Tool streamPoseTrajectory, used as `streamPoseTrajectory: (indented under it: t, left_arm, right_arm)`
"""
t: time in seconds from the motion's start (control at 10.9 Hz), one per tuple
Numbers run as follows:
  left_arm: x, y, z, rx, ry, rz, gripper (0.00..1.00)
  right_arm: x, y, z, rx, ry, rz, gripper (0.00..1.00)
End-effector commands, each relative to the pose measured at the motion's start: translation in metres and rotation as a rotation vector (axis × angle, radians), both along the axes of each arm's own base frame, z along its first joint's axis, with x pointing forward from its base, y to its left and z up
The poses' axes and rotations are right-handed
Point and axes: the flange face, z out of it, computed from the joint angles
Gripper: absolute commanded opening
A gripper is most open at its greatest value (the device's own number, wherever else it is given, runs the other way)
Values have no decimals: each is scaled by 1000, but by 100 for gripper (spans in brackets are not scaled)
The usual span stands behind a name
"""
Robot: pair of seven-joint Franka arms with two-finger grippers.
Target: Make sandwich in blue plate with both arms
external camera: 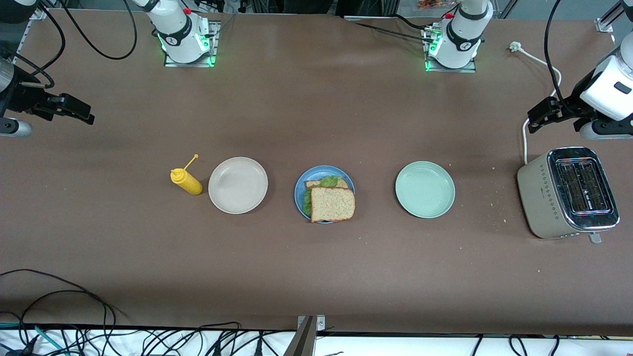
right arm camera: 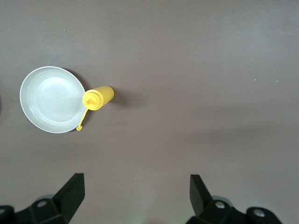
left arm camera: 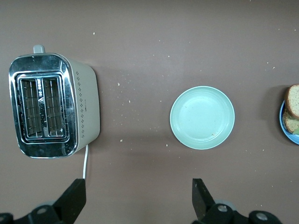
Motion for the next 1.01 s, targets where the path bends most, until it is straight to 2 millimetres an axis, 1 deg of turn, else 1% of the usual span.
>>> streamPoseTrajectory:
  t: [0.0,0.09,0.27,0.37,0.73,0.92]
  left_arm:
    - [4,-4,4,-19,-13,-6,100]
    - [3,-13,3,-12,-12,-20,100]
    - [0,-11,2,-5,-10,-15,100]
    - [1,-12,6,-5,-13,-16,100]
    - [1,-12,8,-9,-17,-13,100]
    - [2,-6,7,-13,-15,-2,100]
  right_arm:
    - [0,0,4,-7,1,-1,100]
    - [0,0,4,-7,1,-1,100]
    - [0,1,4,-5,1,-1,100]
    - [0,0,4,-7,1,-1,100]
    - [0,0,4,-6,1,-1,100]
    - [0,0,4,-5,1,-1,100]
